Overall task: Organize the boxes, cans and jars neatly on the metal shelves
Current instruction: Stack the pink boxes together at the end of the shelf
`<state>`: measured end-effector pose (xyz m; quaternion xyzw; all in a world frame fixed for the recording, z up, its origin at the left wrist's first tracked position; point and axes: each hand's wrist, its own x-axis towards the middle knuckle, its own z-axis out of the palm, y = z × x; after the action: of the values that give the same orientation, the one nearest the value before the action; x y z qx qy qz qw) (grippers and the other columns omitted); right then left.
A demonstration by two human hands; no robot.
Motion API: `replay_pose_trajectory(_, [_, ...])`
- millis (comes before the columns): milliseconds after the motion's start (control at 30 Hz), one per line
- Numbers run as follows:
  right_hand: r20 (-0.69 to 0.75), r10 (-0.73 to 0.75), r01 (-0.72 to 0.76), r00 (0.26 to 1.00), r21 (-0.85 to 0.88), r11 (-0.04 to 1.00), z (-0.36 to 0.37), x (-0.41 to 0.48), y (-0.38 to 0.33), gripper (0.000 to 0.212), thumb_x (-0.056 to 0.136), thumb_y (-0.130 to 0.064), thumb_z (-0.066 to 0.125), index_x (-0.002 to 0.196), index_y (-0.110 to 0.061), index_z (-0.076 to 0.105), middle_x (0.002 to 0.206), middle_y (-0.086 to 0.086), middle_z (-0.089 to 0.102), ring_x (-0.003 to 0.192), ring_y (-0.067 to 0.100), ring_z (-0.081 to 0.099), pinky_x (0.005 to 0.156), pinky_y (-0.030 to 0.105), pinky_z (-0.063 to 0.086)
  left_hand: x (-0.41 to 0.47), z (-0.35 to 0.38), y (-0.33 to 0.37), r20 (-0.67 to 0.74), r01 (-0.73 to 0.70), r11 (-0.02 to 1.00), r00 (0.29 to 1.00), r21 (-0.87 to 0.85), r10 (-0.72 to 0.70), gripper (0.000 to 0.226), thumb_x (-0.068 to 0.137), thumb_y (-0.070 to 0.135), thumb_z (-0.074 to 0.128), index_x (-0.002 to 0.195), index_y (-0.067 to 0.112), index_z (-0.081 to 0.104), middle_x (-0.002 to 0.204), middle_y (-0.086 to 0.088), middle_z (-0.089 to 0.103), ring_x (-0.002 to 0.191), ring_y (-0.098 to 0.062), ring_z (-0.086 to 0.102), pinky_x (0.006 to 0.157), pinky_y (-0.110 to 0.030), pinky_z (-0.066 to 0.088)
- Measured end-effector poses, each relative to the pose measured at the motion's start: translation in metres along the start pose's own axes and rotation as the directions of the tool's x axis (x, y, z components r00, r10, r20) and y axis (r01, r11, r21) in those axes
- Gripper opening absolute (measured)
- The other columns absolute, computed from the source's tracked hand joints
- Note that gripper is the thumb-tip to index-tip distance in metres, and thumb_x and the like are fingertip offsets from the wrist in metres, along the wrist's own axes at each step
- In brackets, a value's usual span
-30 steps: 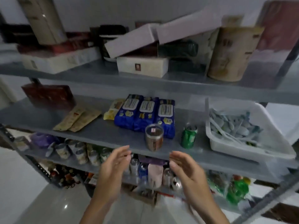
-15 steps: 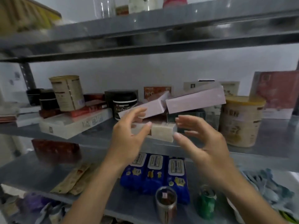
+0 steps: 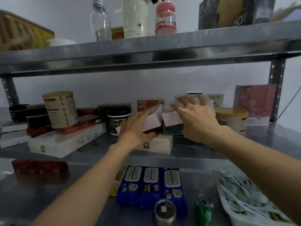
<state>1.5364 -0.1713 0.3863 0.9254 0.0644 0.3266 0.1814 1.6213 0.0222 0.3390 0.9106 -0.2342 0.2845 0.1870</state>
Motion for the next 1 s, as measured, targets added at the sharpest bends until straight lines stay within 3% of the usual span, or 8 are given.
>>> replay_pose_trajectory(167, [0.03, -0.01, 0.012, 0.999, -0.056, 0.998, 0.01, 0.01, 0.007, 0.073, 0.078, -0.019, 0.071, 0.142, -0.019, 0.035, 0.136, 0.009, 0.052, 0.126, 0.032, 0.046, 0.105, 0.046, 0.036, 0.008, 0.002, -0.002, 0.002, -0.005, 1.0, 1.0, 0.029, 0.005, 0.078, 0.082, 0.03, 0.071, 0.147, 0.034, 0.03, 0.142, 0.001, 0.047, 0.125, -0.023, 0.046, 0.1, -0.043, 0.043])
replay_pose_trajectory(433, [-0.092, -0.013, 0.007, 0.996, -0.069, 0.998, 0.021, 0.012, 0.009, 0.054, 0.083, -0.019, 0.068, 0.133, -0.018, 0.047, 0.128, 0.007, 0.06, 0.118, 0.031, 0.054, 0.1, 0.042, 0.04, 0.004, 0.001, -0.006, -0.07, -0.012, 1.0, 0.997, 0.012, 0.013, 0.068, 0.084, 0.029, 0.07, 0.143, 0.032, 0.036, 0.134, 0.001, 0.054, 0.118, -0.022, 0.05, 0.093, -0.041, 0.046])
replay_pose_trajectory(533, [-0.192, 0.044, -0.044, 0.98, 0.004, 0.999, 0.02, 0.007, 0.009, 0.051, 0.074, -0.02, 0.078, 0.122, -0.018, 0.06, 0.118, 0.007, 0.068, 0.107, 0.03, 0.062, 0.096, 0.042, 0.044, 0.001, -0.003, -0.005, -0.138, -0.012, 0.999, 0.99, -0.042, 0.006, 0.063, 0.083, 0.026, 0.071, 0.139, 0.031, 0.042, 0.126, 0.001, 0.058, 0.112, -0.021, 0.053, 0.09, -0.038, 0.047])
replay_pose_trajectory(667, [-0.321, 0.112, -0.071, 0.94, 0.136, 0.988, 0.024, 0.0, 0.012, 0.052, 0.053, -0.015, 0.09, 0.1, -0.012, 0.07, 0.093, 0.011, 0.074, 0.079, 0.033, 0.069, 0.077, 0.045, 0.055, -0.004, -0.009, -0.003, -0.248, -0.017, 0.989, 0.968, -0.146, -0.02, 0.056, 0.082, 0.022, 0.074, 0.133, 0.023, 0.051, 0.121, 0.0, 0.059, 0.107, -0.02, 0.054, 0.085, -0.032, 0.043])
replay_pose_trajectory(900, [-0.532, 0.142, -0.021, 0.835, 0.227, 0.974, 0.021, -0.01, 0.021, 0.044, 0.064, -0.016, 0.087, 0.103, -0.01, 0.068, 0.099, 0.009, 0.073, 0.087, 0.03, 0.068, 0.081, 0.042, 0.052, -0.002, -0.03, -0.003, -0.414, -0.072, 0.986, 0.91, -0.151, 0.003, 0.062, 0.076, 0.016, 0.078, 0.133, 0.016, 0.053, 0.118, -0.008, 0.062, 0.101, -0.026, 0.058, 0.085, -0.043, 0.05])
replay_pose_trajectory(1000, [-0.569, 0.134, -0.002, 0.812, 0.227, 0.974, 0.013, -0.016, 0.024, 0.05, 0.062, -0.018, 0.089, 0.107, -0.008, 0.068, 0.101, 0.01, 0.073, 0.089, 0.031, 0.068, 0.082, 0.043, 0.052, -0.003, -0.038, -0.001, -0.473, -0.155, 0.983, 0.876, -0.097, 0.092, 0.064, 0.073, 0.013, 0.08, 0.131, 0.019, 0.054, 0.113, -0.006, 0.064, 0.096, -0.023, 0.058, 0.083, -0.044, 0.049])
